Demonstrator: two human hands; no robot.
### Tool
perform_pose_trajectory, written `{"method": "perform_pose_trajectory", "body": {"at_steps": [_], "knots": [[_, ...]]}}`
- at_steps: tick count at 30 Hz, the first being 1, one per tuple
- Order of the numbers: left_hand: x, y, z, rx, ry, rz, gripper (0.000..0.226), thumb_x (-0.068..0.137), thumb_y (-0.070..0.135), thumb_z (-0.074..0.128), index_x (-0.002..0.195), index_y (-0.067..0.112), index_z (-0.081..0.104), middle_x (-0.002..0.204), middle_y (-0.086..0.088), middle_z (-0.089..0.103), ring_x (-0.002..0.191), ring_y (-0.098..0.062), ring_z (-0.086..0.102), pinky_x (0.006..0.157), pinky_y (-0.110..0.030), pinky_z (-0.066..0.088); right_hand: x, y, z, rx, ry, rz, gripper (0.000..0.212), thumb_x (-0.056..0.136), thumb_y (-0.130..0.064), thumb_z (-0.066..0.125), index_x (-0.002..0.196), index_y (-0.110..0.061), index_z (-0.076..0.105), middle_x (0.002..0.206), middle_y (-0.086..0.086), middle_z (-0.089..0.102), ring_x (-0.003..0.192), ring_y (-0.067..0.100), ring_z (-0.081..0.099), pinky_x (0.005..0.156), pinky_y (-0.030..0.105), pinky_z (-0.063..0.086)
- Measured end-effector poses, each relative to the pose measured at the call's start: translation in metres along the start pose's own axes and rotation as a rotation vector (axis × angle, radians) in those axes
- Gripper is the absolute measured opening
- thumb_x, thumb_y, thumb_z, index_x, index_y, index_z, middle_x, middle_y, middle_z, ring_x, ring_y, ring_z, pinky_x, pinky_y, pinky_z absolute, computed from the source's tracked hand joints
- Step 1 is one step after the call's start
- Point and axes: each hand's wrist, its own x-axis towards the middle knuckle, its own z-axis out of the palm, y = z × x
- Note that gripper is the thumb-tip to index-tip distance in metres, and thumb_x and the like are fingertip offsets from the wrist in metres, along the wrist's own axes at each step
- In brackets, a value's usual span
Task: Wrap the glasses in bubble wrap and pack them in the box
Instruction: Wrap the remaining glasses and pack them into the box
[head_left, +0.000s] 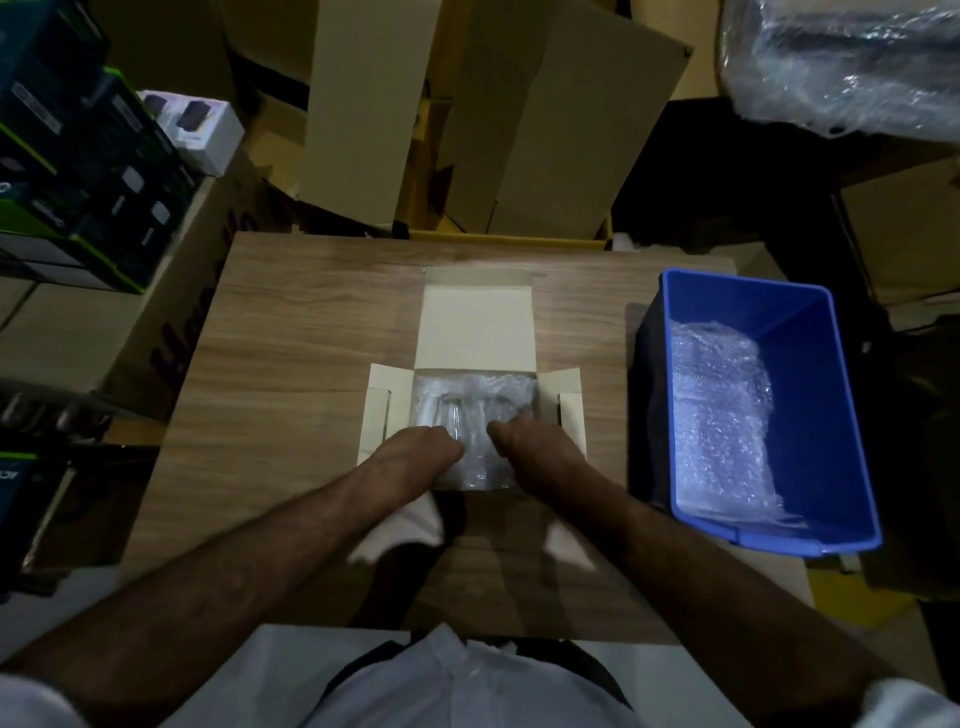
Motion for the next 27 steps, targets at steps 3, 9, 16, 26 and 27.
{"method": "perform_pose_trajectory", "body": {"at_steps": [3,9,16,26,27], "knots": [[-0.002,-0.008,0.002,-0.191,0.052,-0.078,0.023,0.095,0.014,0.06,0.118,0.015,0.061,0.114,-0.009,0.065,0.107,-0.029,0.066,0.074,-0.031,0.045,-0.003,0.005,-0.005,0.07,0.03,0.056,0.058,0.085,-0.008,0.073,0.137,-0.009,0.046,0.129,0.014,0.058,0.115,0.03,0.061,0.086,0.036,0.049],[-0.001,-0.034,0.001,-0.672,0.349,-0.112,0.093,0.054,0.028,0.098,0.132,0.02,0.05,0.133,0.001,0.048,0.11,-0.017,0.056,0.083,-0.025,0.051,-0.004,0.007,-0.017,0.249,0.101,0.217,0.111,0.058,-0.029,0.097,0.148,-0.012,0.034,0.142,0.017,0.043,0.115,0.036,0.059,0.087,0.043,0.056],[0.029,-0.024,0.008,-0.347,0.165,-0.152,0.134,0.05,0.029,0.098,0.156,0.022,0.016,0.151,-0.015,0.026,0.137,-0.035,0.039,0.1,-0.042,0.051,0.003,-0.001,-0.011,0.147,0.01,0.214,0.131,0.067,-0.031,0.093,0.161,-0.01,0.004,0.163,0.028,0.01,0.145,0.044,0.03,0.111,0.044,0.039],[0.032,-0.014,0.008,-0.225,0.176,-0.16,0.125,0.067,0.026,0.09,0.159,0.012,0.008,0.151,-0.018,0.028,0.136,-0.037,0.038,0.099,-0.042,0.051,0.034,0.0,0.013,0.268,0.097,0.218,0.096,0.084,-0.037,0.077,0.158,-0.012,0.02,0.157,0.02,0.033,0.132,0.033,0.051,0.099,0.043,0.053],[0.032,-0.013,0.01,-0.23,0.186,-0.156,0.127,0.065,0.028,0.09,0.159,0.011,0.007,0.152,-0.017,0.027,0.136,-0.037,0.038,0.1,-0.041,0.051,0.036,0.002,0.017,0.278,0.106,0.219,0.097,0.083,-0.039,0.077,0.157,-0.013,0.021,0.157,0.019,0.034,0.131,0.033,0.052,0.097,0.043,0.054]]}}
